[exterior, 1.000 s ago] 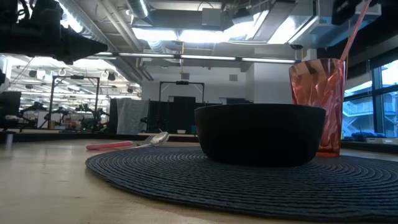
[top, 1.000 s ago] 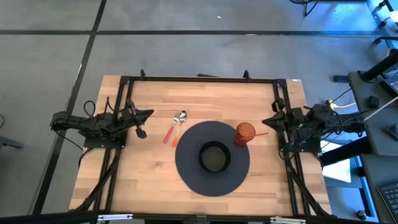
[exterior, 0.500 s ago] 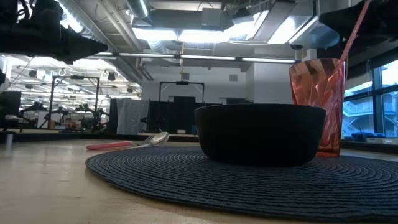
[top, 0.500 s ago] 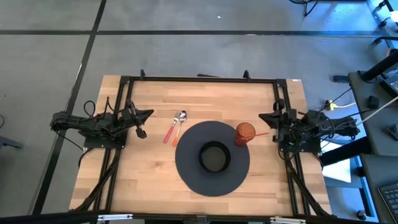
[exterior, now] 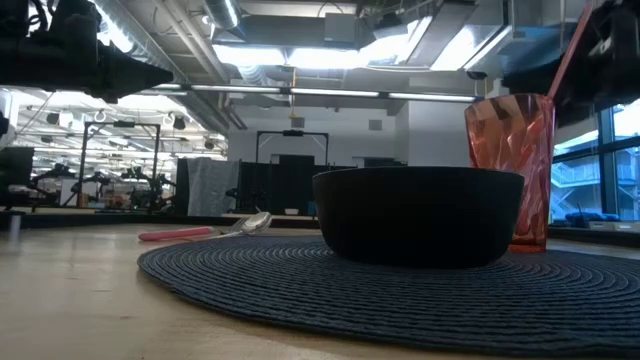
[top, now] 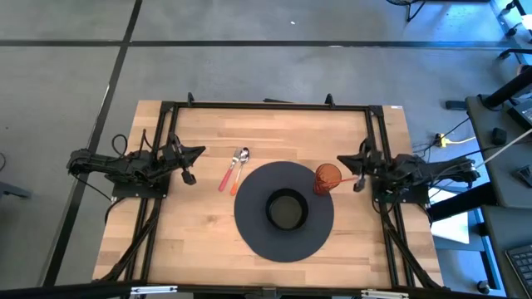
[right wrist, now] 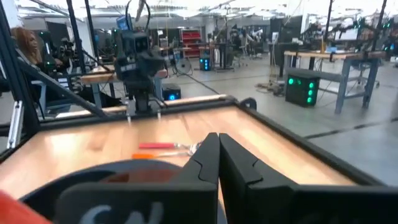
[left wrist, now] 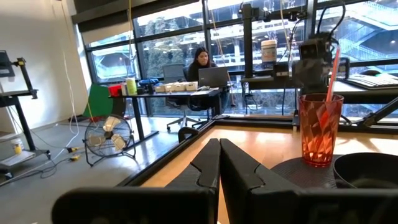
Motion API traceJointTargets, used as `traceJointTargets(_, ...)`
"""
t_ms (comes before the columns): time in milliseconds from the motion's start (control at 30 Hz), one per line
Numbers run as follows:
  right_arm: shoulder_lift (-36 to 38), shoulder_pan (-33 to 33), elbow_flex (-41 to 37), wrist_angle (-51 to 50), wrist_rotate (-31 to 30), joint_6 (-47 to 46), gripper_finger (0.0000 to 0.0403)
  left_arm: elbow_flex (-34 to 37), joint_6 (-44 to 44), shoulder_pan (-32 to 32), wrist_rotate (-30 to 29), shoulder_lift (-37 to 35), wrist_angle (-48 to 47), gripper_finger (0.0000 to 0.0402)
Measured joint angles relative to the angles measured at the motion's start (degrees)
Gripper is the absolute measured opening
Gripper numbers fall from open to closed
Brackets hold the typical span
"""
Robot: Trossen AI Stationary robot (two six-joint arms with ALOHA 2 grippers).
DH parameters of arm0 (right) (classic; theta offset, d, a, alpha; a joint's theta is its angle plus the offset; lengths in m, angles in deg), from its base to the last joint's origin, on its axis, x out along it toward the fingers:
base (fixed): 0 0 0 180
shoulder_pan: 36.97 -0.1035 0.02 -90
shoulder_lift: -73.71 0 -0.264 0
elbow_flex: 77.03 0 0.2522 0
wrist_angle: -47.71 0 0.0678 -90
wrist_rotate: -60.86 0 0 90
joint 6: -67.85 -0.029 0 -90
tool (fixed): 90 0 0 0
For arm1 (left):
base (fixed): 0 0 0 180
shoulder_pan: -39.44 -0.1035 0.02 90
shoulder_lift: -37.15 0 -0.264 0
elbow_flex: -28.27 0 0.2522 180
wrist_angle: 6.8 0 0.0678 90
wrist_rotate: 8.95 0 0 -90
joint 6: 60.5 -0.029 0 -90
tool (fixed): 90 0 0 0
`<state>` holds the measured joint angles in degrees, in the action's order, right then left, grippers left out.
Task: Pick & Place Utensil
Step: Put the pink fork into the black bowl on the gray mat
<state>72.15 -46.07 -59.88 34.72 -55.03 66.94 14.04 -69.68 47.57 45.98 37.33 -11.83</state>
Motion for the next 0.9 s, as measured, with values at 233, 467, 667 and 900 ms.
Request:
traceJointTargets(233, 0.0, 0.0, -3.1, 4.4, 2.0, -0.1, 0.0001, 0.0, 1.0, 0.0, 0.1, 0.0, -1.4, 0.0003)
traceJointTargets(467, 0.0, 0.0, -3.1, 4.1, 7.9, 0.9, 0.0002, 0.0, 5.0, 0.0, 0.1, 0.3, -4.4, 0.0003)
traceJointTargets(667, 0.0, 0.0, -3.1, 4.2, 7.4, 1.3, 0.0004, -2.7, 12.8, 0.0, -0.4, 4.8, -6.9, 0.0003)
traceJointTargets(900, 0.0, 0.0, -3.1, 4.2, 7.5, 1.0, 0.0006, -15.7, 24.7, -0.9, -1.2, 24.7, -20.8, 0.0003)
